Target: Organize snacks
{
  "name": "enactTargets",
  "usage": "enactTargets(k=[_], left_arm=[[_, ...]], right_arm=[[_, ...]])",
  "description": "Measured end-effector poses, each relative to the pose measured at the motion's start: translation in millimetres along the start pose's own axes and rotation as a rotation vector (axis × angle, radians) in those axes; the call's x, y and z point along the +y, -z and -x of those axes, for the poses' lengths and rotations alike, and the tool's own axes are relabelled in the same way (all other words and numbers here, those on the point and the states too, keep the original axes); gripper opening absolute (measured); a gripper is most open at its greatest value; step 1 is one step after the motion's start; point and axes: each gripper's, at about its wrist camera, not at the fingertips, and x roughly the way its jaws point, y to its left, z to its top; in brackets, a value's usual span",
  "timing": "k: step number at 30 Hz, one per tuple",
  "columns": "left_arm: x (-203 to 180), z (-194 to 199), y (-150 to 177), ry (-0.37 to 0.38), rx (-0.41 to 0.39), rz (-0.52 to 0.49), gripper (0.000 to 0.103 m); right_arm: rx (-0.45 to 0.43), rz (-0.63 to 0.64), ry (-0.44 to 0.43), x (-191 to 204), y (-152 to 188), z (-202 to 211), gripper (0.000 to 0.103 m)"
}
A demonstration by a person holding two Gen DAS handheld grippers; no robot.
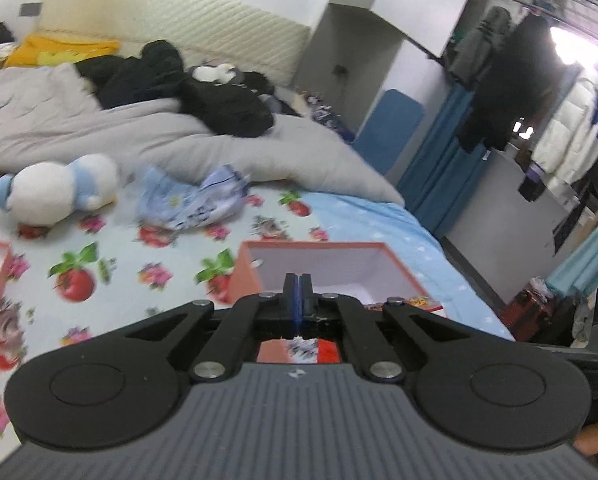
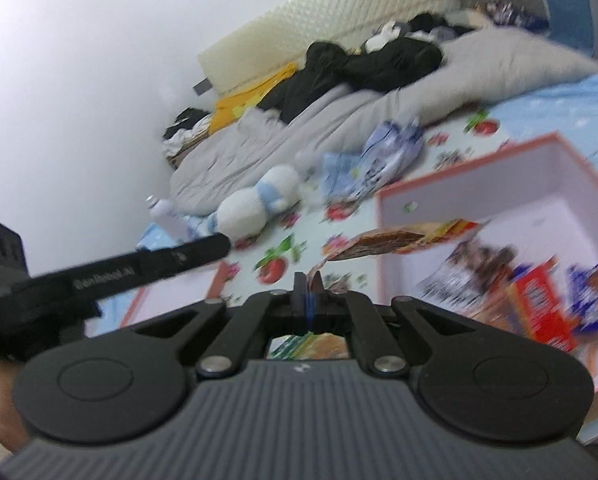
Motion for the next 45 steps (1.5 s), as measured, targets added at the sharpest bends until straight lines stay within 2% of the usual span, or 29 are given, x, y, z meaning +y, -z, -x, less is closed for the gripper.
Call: enactTargets(k=[5, 10, 14, 18, 20, 23, 26, 31, 39, 42, 45], left_arm=[[-10.2, -27.5, 0.7, 0.013, 0.059, -0.027, 0.0], [19.2, -62.2, 25.4, -0.017, 0.159, 0.016, 0.001], [46.5, -86.1, 51.9, -0.059, 0.245, 0.017, 0.002], [72.6, -116.1, 82.7, -0.099, 0.347, 0.005, 0.02], [81.9, -131.5, 97.7, -0.098, 0.407, 0.01, 0.037], [80.9, -145.5, 117.3, -0.135, 0.428, -0.062, 0.061], [75.9, -158.9, 136.5, -0.15, 0.455, -0.141, 0.062], [57.5, -166.6, 153.4, -0.203, 0.426, -0.297, 0.061], [51.9, -174.4, 166.2, -0.259, 0.43, -0.357, 0.056], [51.4, -174.5, 166.8, -0.265, 0.431, -0.357, 0.049], [48.9, -174.6, 166.9, -0.266, 0.44, -0.378, 0.036]], right_arm=[[0.028, -0.028, 0.078, -41.3, -5.5, -2.4, 0.003], [0.063, -0.033, 0.158, -75.9, 1.2, -13.7, 0.003], [0.083, -0.057, 0.181, -96.5, 8.1, -17.2, 0.003], [0.088, -0.067, 0.195, -108.4, 12.9, -17.7, 0.003], [0.088, -0.075, 0.198, -112.4, 14.9, -17.6, 0.003], [0.087, -0.09, 0.198, -118.6, 17.5, -16.0, 0.003], [0.082, -0.112, 0.199, -123.7, 20.1, -14.1, 0.003], [0.089, -0.144, 0.197, -131.2, 28.3, -15.0, 0.003], [0.087, -0.14, 0.193, -132.4, 28.4, -17.7, 0.003], [0.092, -0.142, 0.194, -132.5, 30.0, -19.6, 0.003], [0.099, -0.133, 0.196, -130.1, 31.3, -22.0, 0.003]])
